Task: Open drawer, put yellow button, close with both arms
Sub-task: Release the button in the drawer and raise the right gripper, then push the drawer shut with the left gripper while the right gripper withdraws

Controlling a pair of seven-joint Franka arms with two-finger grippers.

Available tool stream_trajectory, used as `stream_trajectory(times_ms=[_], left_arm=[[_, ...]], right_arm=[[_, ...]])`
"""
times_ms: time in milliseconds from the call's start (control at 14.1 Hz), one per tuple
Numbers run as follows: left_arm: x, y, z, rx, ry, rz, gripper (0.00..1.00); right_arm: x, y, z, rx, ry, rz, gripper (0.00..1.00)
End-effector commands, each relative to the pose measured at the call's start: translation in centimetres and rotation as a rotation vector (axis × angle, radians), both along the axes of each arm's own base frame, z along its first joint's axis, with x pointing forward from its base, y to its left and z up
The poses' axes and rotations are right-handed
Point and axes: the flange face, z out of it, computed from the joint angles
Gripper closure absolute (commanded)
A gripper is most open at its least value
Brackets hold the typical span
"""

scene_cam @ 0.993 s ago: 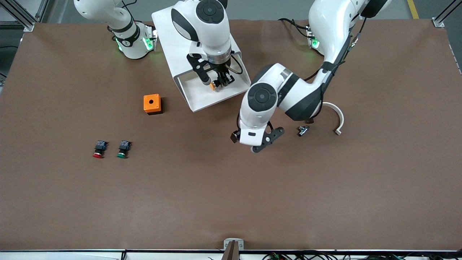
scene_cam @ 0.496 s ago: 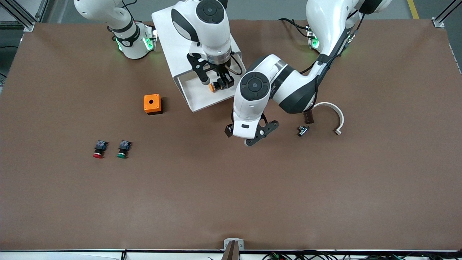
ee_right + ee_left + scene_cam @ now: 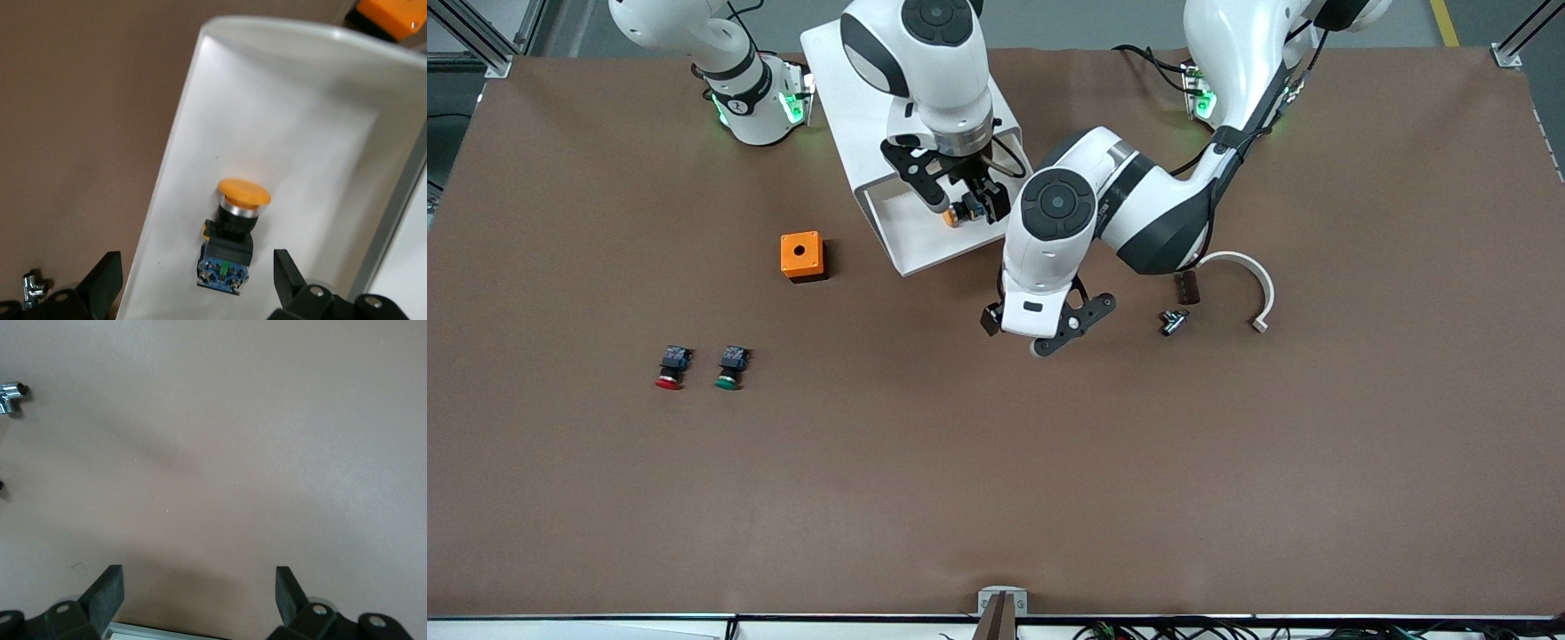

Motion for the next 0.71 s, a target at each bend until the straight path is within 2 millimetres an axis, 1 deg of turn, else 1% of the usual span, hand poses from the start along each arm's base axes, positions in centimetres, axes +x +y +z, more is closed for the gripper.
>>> stream_trajectory(times_ms=[0,213,354,496,638], left_arm=[[-0.5,0.7,0.5,0.019,0.000,0.003,0.00],[-1.1,0.3,0.4,0.024,0.004,-0.007,0.00],[-2.7,-1.2,0.3,0.008,0.022,-0.042,0.00],[-3.9,-2.0,-0.5,0.012,0.041,-0.062,0.00],[-5.2,-3.1,-0.8,0.006,0.057,-0.088,0.00]], right_arm=[[2.4,-2.9,3.9,-0.020,0.017,0.173,0.00],[6.5,-8.3,7.3,-0.026,0.054,0.300,0.00],[9.3,-13.2,9.5,-0.023,0.080,0.393,0.00],[11.9,-19.1,11.0,-0.011,0.107,0.489,0.00],[14.0,-24.8,11.3,0.005,0.136,0.573,0.00]])
